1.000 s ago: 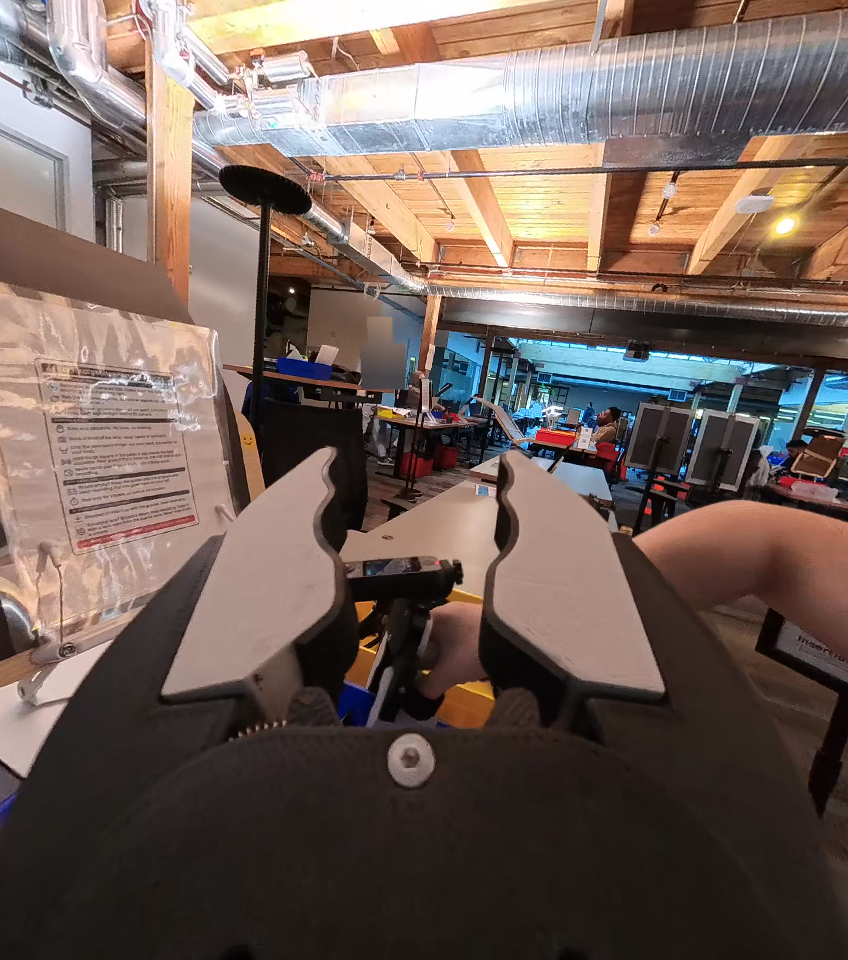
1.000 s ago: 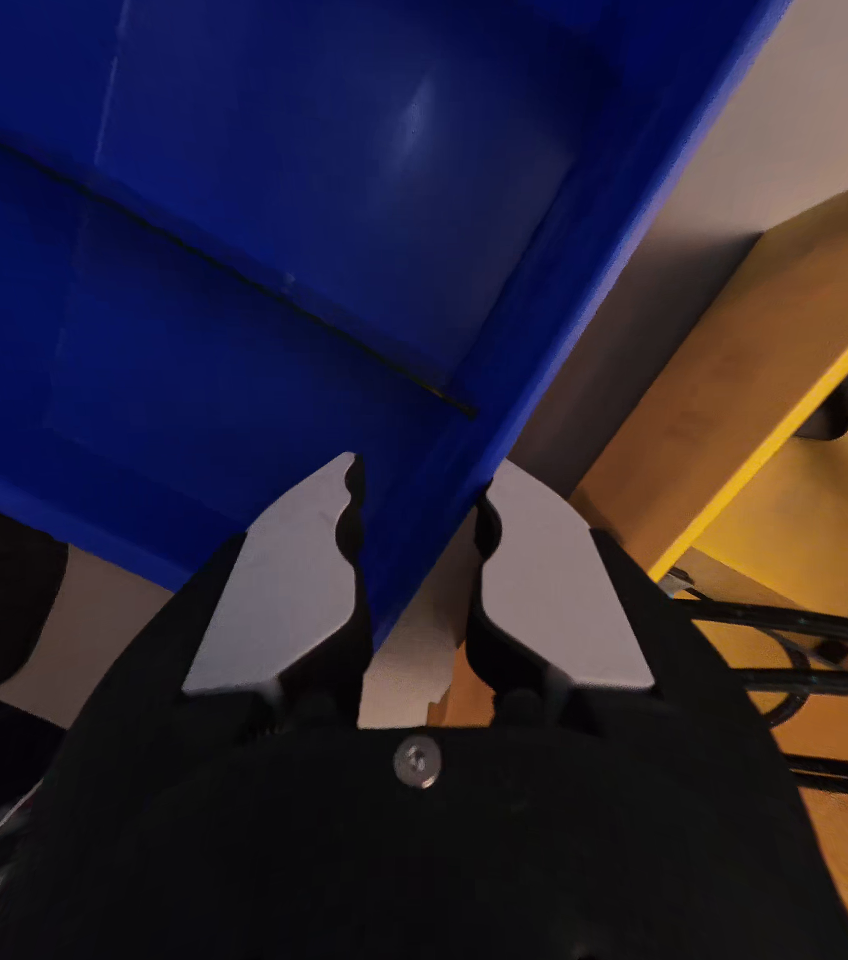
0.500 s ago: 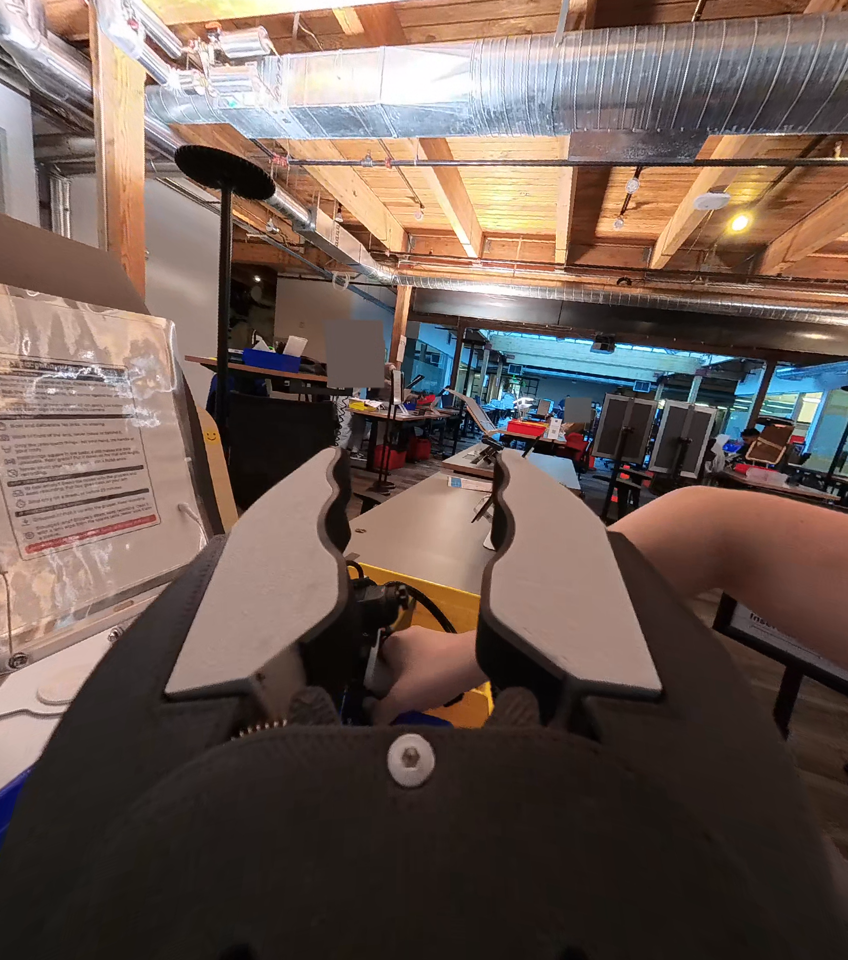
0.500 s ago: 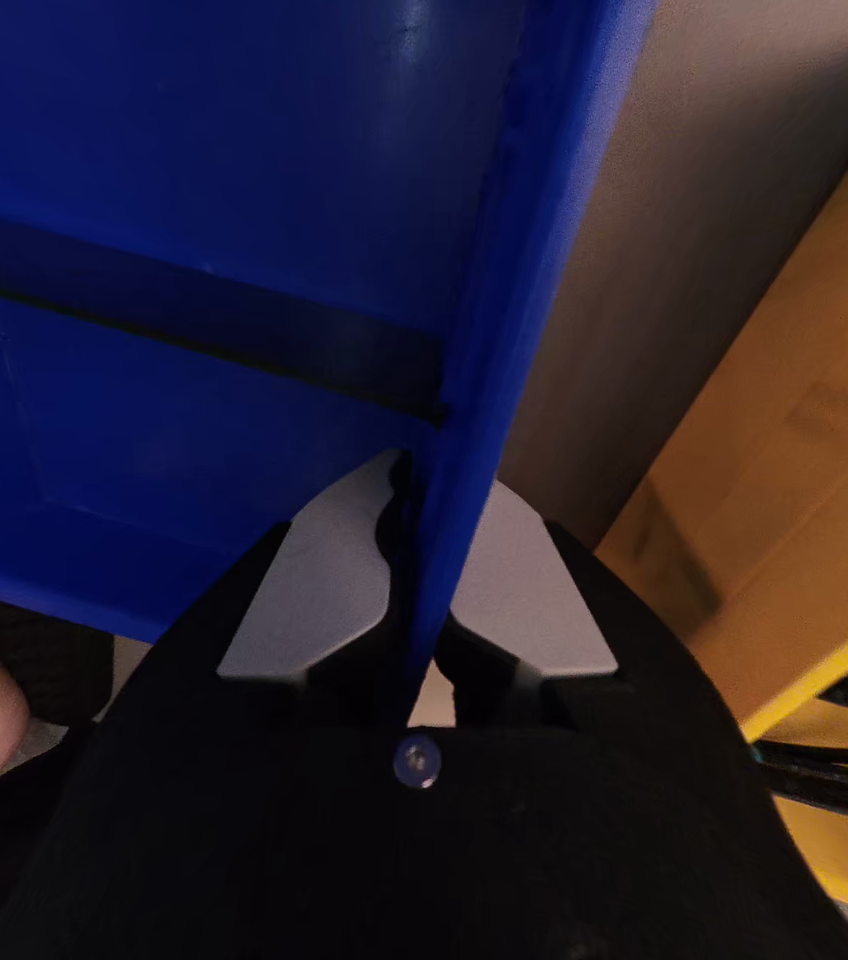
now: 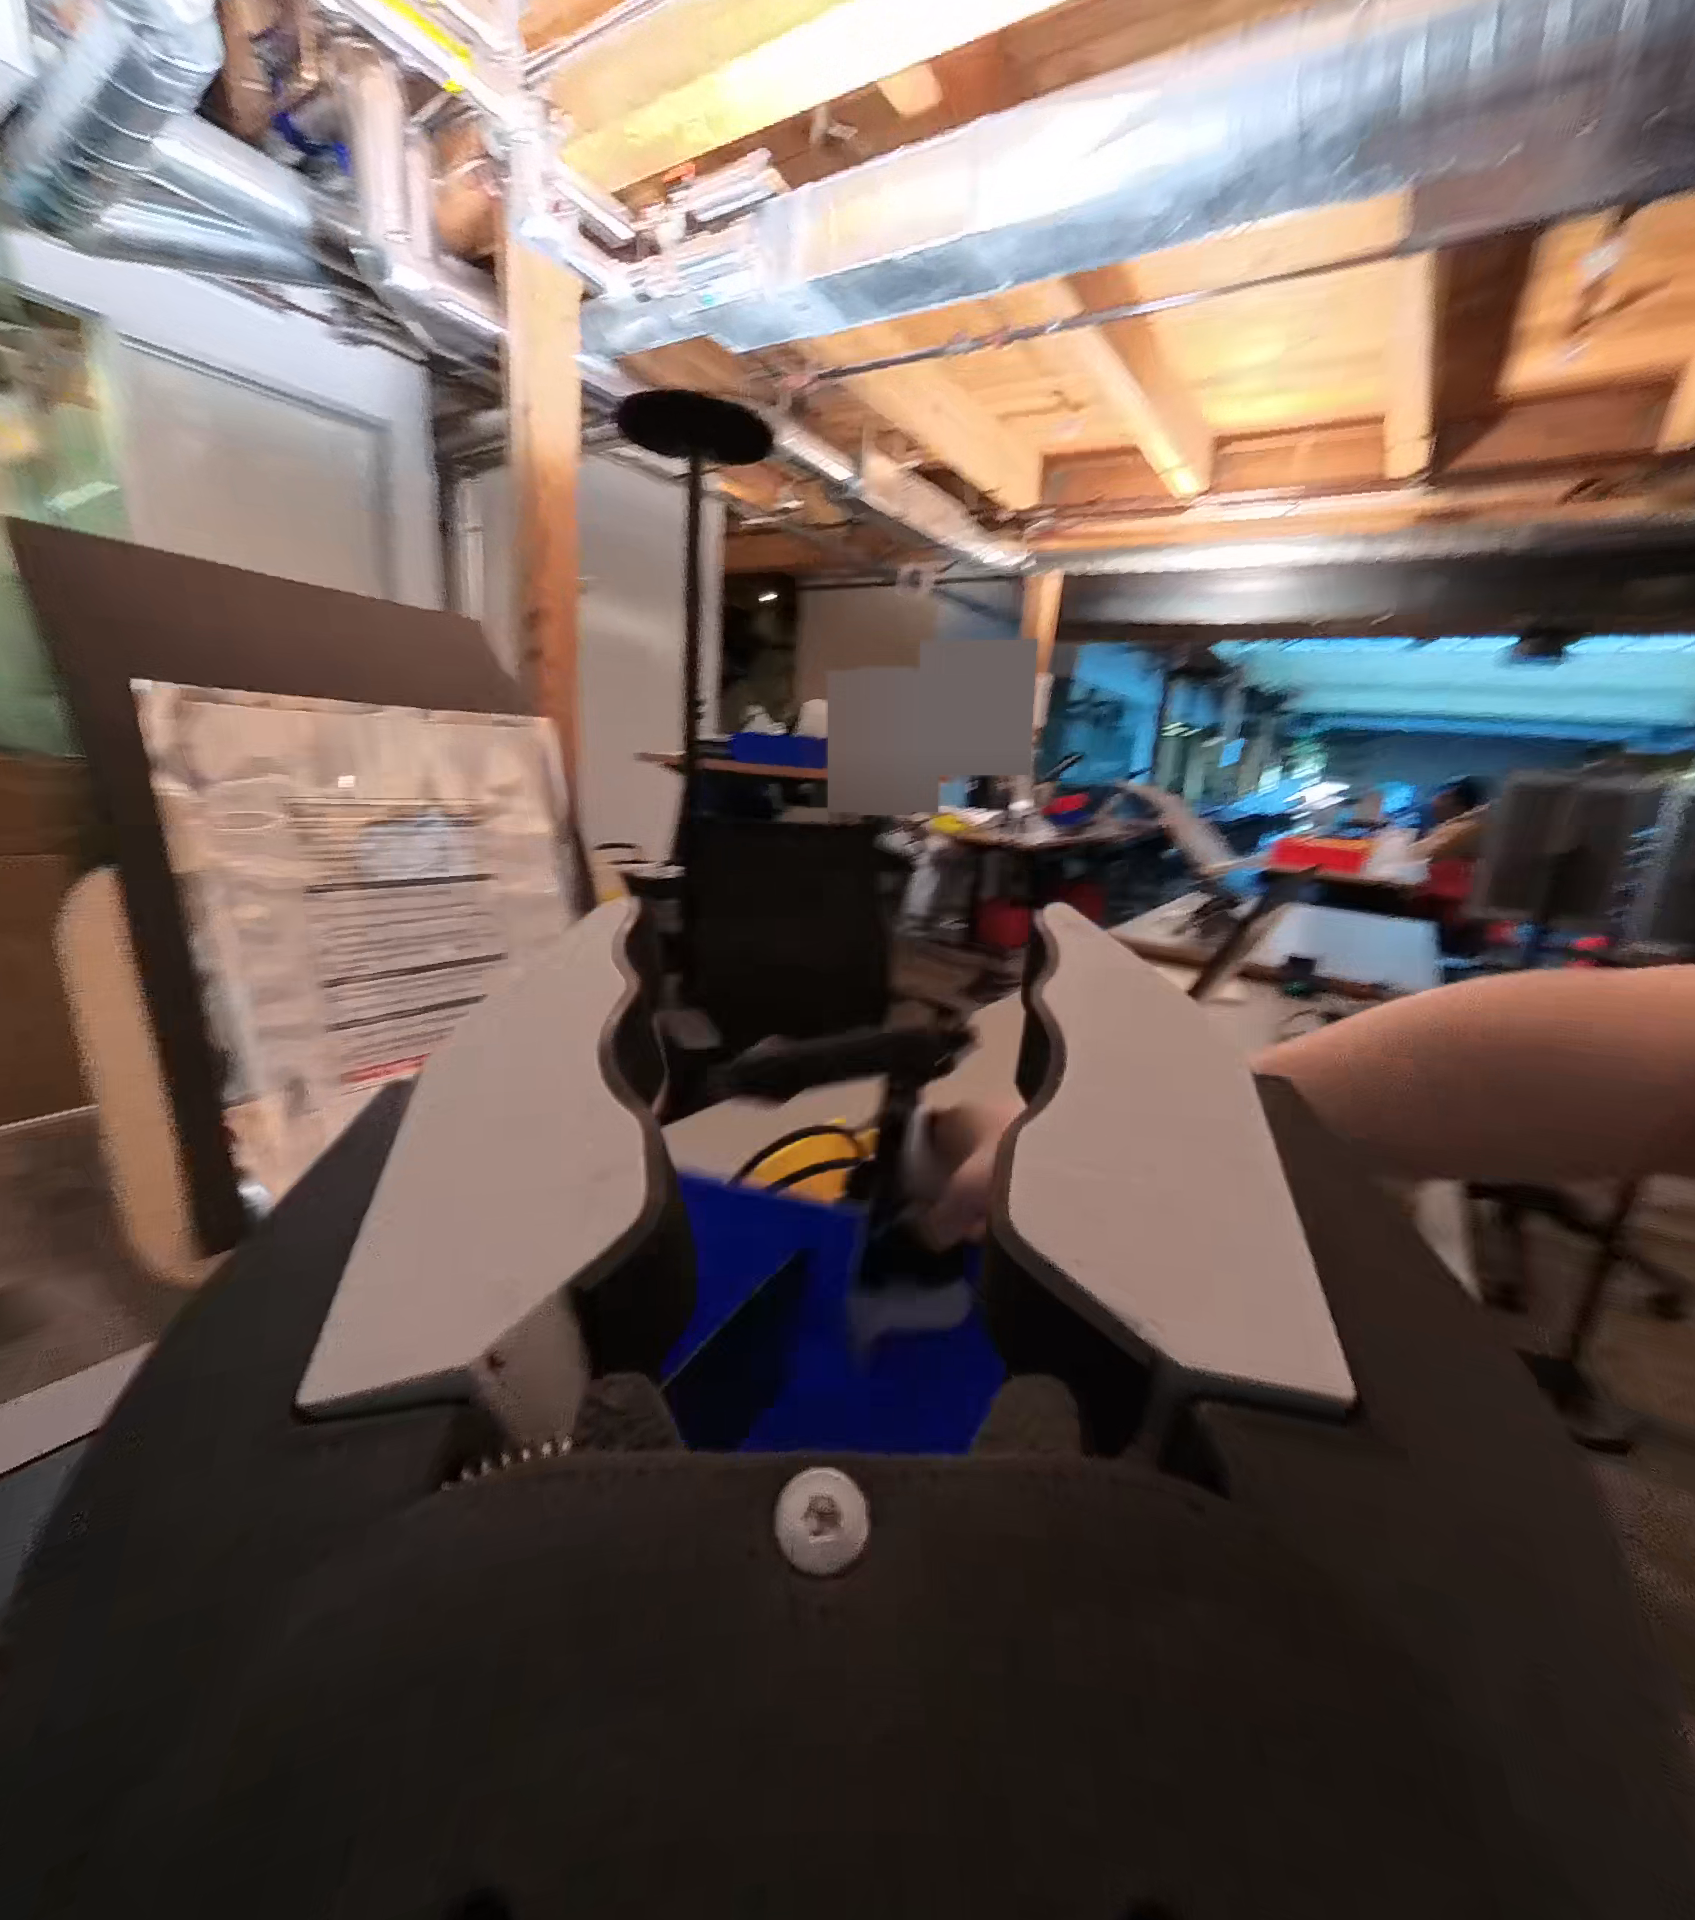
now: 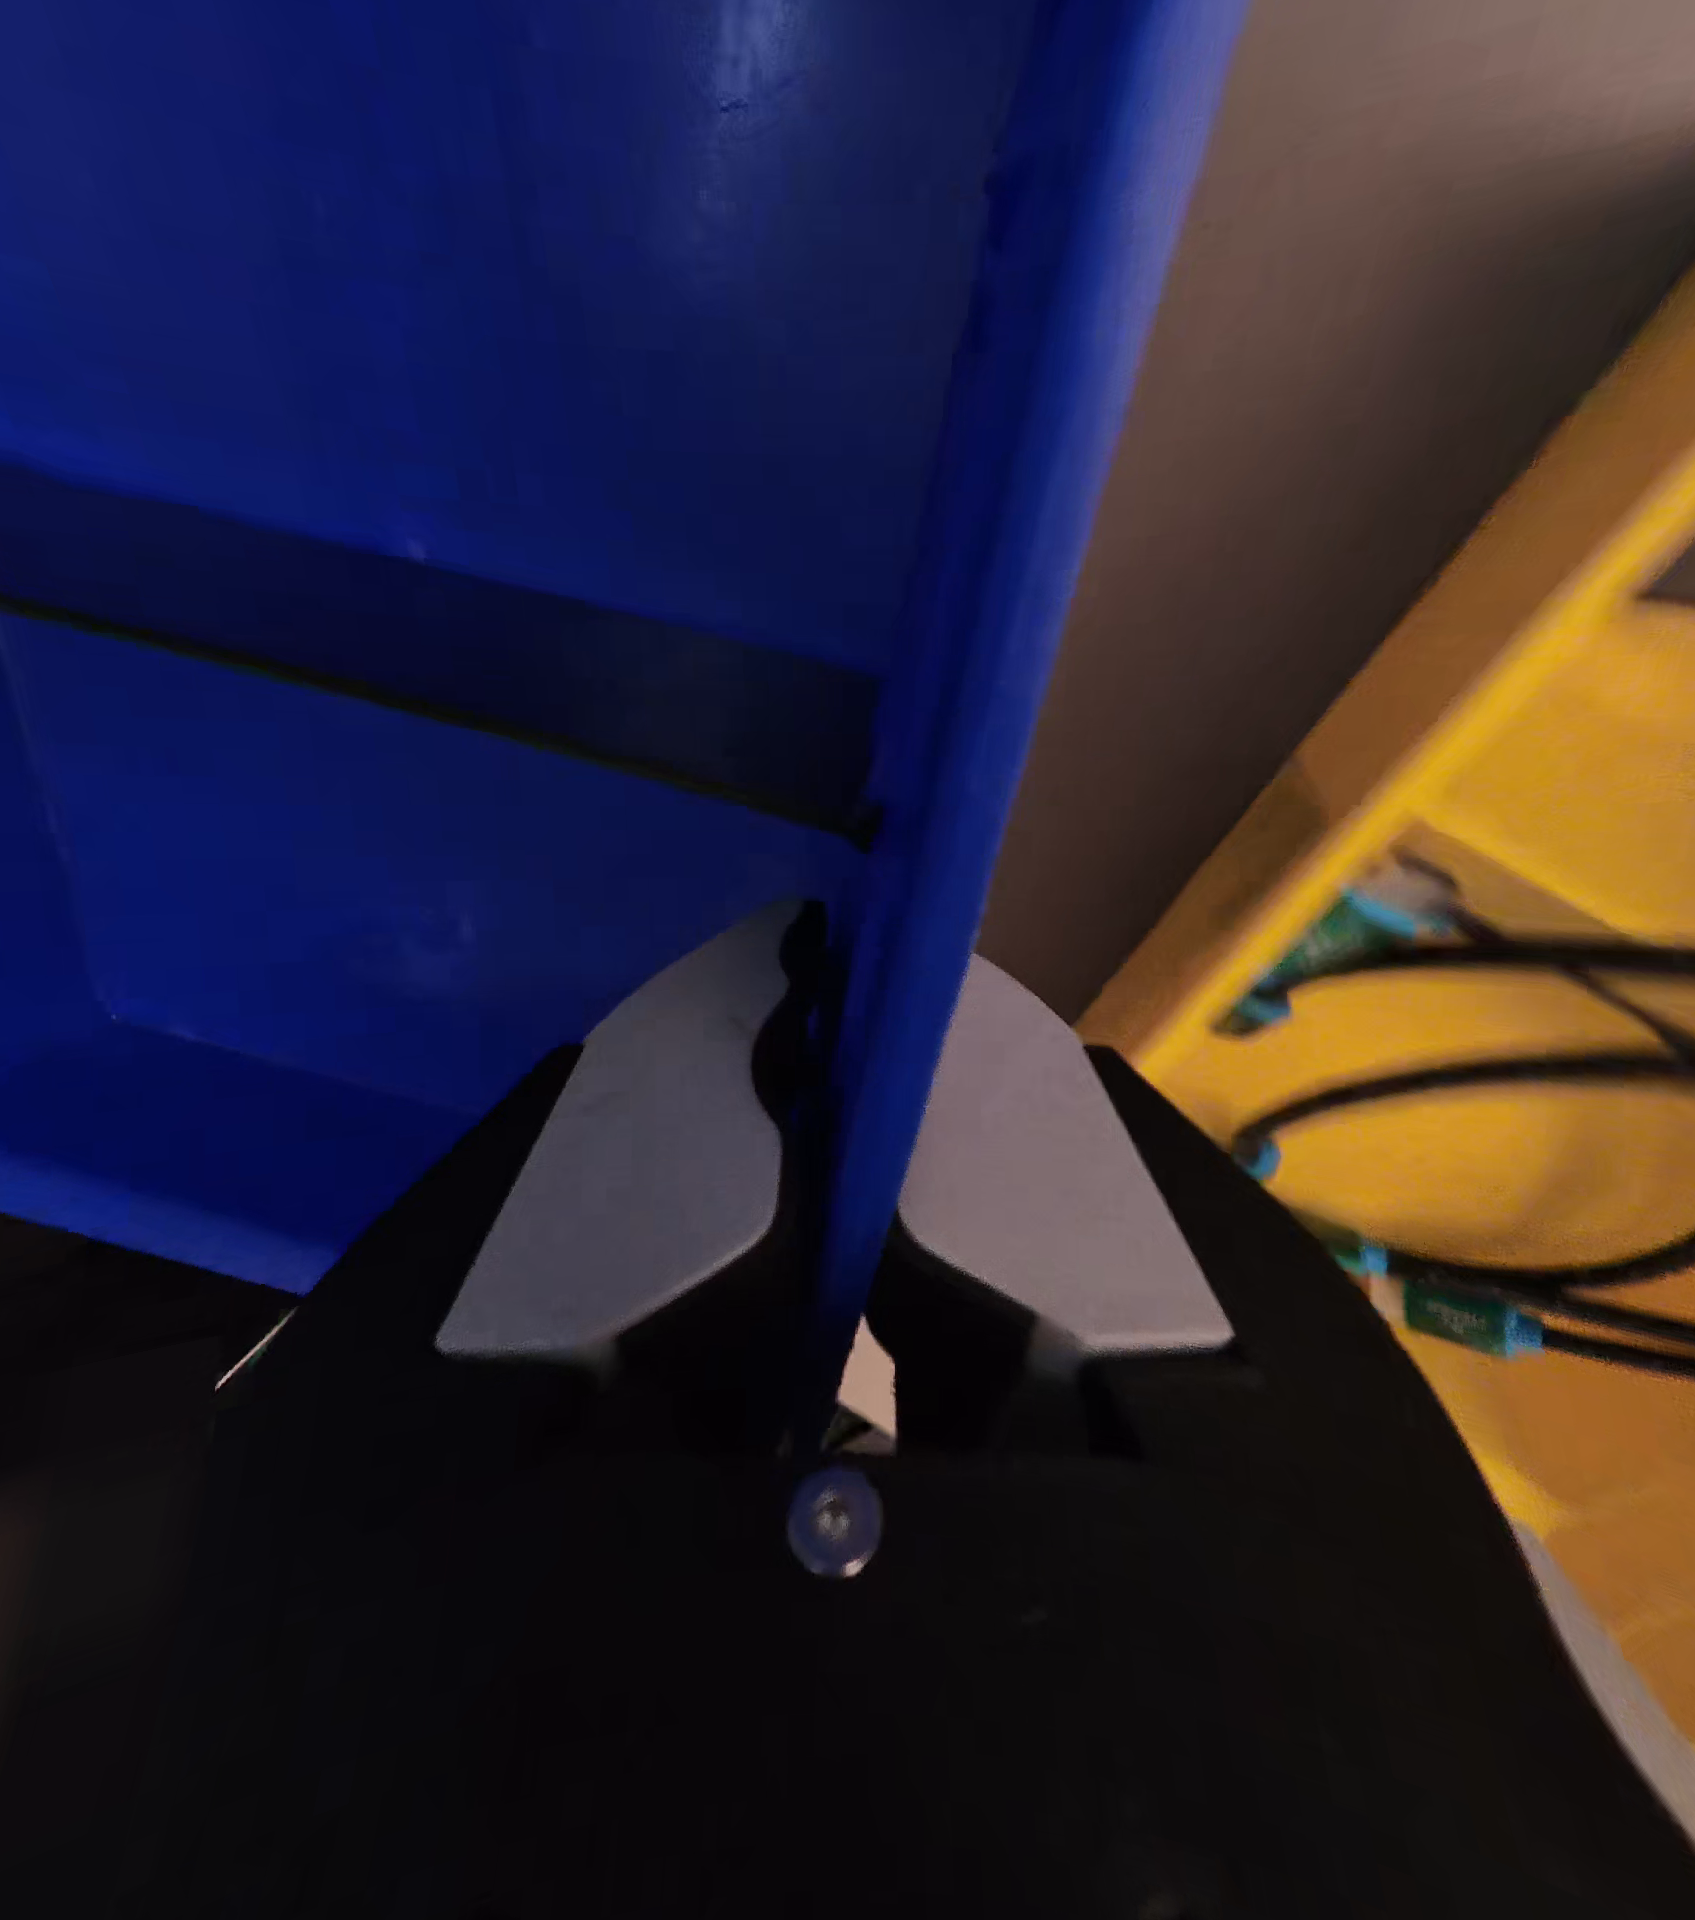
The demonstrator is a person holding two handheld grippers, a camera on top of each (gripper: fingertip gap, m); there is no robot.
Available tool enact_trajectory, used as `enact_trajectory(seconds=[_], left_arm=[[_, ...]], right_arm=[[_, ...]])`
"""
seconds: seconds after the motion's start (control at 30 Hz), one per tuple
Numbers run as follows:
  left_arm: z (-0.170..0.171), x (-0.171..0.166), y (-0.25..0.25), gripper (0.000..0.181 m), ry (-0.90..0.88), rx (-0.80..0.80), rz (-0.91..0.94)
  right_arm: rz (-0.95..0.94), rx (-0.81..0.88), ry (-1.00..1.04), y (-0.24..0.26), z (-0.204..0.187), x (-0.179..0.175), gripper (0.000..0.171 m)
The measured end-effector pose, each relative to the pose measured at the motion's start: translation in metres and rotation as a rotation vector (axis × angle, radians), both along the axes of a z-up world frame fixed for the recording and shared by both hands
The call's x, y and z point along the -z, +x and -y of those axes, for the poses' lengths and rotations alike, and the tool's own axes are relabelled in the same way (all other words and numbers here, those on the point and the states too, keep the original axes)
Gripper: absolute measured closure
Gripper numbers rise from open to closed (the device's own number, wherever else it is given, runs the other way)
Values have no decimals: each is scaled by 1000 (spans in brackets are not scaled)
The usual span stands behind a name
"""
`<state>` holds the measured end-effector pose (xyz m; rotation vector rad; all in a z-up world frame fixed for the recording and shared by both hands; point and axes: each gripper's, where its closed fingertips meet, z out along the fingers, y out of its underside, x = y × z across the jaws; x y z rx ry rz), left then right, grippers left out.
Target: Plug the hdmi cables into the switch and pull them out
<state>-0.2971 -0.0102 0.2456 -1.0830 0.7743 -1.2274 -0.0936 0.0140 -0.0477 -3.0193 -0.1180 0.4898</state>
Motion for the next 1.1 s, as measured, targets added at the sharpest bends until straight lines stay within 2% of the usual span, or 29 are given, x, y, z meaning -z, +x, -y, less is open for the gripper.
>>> enact_trajectory(seconds=[0.1, 0.2, 0.3, 0.37, 0.47, 0.57, 0.7, 0.83, 0.93, 1.0, 1.03, 1.1], left_arm=[[3, 2, -2, 109, 22, -88, -41], [4, 14, 19, 106, -6, -44, -114], [-10, 52, 65, 103, -90, 15, -298], [-27, 94, 101, 112, -172, 31, -476], [-37, 167, 164, 110, -319, 115, -700], [-20, 223, 231, 106, -503, 286, -727], [-9, 294, 273, 87, -531, 231, -905], [-5, 326, 288, 84, -523, 187, -1014], [7, 338, 287, 88, -606, 283, -1078], [11, 340, 283, 105, -644, 344, -1102], [13, 340, 281, 119, -655, 376, -1107], [14, 338, 277, 128, -644, 427, -1113]], right_arm=[[-58, 55, 66, 41, 26, -51, 164], [-68, 169, 155, 106, 60, -94, 164], [-76, 335, 200, 182, 105, -116, 164], [-69, 467, 217, 232, 138, -115, 164], [-50, 635, 202, 299, 195, -91, 163], [38, 757, 170, 357, 253, -52, 164], [81, 866, 104, 400, 312, 4, 165], [78, 918, 75, 420, 341, 47, 163], [76, 928, 74, 428, 348, 66, 163], [79, 926, 73, 432, 348, 74, 164], [86, 924, 73, 434, 346, 76, 165], [103, 911, 75, 435, 341, 78, 165]])
